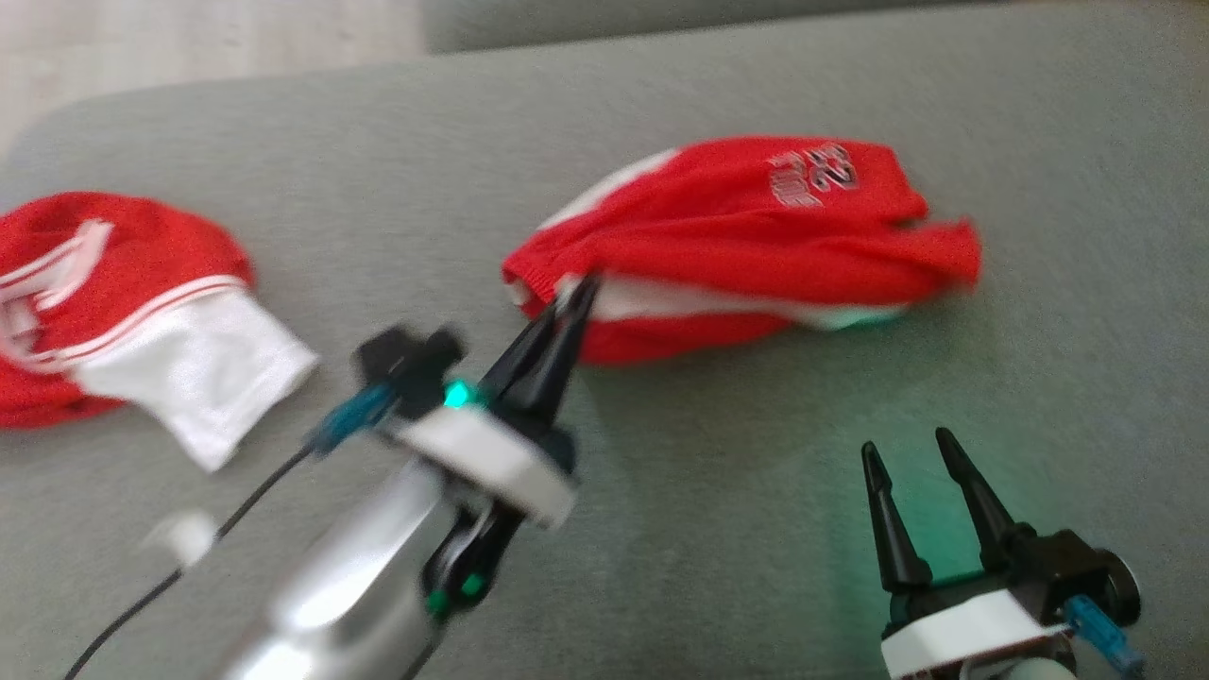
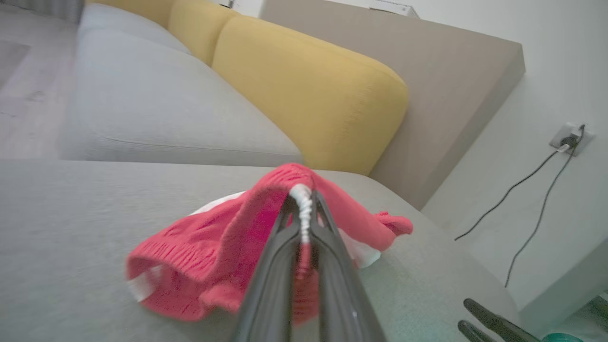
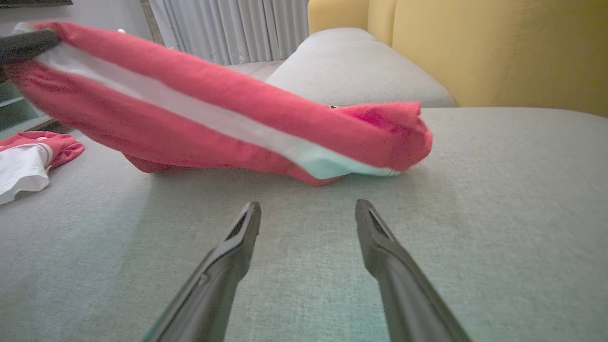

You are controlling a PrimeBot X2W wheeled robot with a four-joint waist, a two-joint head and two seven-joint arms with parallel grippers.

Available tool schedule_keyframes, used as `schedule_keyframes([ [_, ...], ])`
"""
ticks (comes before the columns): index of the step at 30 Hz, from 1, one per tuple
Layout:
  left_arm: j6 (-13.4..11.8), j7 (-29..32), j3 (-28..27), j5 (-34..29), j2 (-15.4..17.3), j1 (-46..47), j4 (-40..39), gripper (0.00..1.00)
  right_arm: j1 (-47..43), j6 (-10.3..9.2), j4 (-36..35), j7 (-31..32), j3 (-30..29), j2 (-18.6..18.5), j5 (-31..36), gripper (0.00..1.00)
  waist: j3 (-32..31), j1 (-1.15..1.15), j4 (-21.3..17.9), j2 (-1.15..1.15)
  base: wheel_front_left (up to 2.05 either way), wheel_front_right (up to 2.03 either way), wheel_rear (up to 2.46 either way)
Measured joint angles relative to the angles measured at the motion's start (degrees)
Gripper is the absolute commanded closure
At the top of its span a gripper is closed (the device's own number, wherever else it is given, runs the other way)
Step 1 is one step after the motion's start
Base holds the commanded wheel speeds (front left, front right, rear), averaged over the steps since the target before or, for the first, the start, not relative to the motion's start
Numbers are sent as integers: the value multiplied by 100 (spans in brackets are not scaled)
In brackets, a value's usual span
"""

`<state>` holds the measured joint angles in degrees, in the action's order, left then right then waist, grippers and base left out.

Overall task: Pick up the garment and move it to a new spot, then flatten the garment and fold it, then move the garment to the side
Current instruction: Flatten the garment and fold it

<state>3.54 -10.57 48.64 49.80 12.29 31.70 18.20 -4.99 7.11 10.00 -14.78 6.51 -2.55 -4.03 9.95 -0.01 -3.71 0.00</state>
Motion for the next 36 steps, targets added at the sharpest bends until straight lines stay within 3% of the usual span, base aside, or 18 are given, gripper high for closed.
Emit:
schedule_keyframes([
  [6, -673, 159, -304, 169, 935, -1004, -1482, 100, -127, 0, 103, 0, 40, 0, 0, 0, -288, 0, 590, 0, 0, 0, 0],
  [10, -886, 200, -501, 219, 1350, -1291, -1867, 100, -128, 0, 512, 0, 187, -1, 4, 0, -349, 0, 951, 0, 0, 0, 0],
  [16, -944, 201, -582, 263, 1449, -1366, -2096, 100, 57, 0, 1191, 1, 843, -8, -37, 0, -283, 0, 1318, 0, 0, 0, 0],
  [28, -933, 202, -556, 258, 1438, -1345, -2113, 100, 541, 0, 1907, 1, 1112, -102, -26, 0, -193, 0, 1473, 0, 0, 0, 0],
  [29, -917, 202, -556, 258, 1438, -1344, -2113, 100, 568, 0, 1948, 1, 1129, -96, -29, 10, -201, 0, 1469, 0, 0, 0, 0],
  [30, -907, 201, -556, 258, 1438, -1343, -2112, 100, 595, 0, 1973, 1, 1133, -96, -57, 32, -217, 0, 1464, 0, 0, 0, 0],
  [31, -907, 200, -556, 258, 1439, -1343, -2111, 100, 619, 0, 1982, 1, 1116, -96, -70, 100, -241, 1, 1453, 0, 0, 0, 0],
  [36, -907, 185, -561, 258, 1452, -1344, -2117, 100, 630, 0, 1798, 1, 991, -96, -38, 100, -412, 0, 1347, 0, 0, 0, 0],
])
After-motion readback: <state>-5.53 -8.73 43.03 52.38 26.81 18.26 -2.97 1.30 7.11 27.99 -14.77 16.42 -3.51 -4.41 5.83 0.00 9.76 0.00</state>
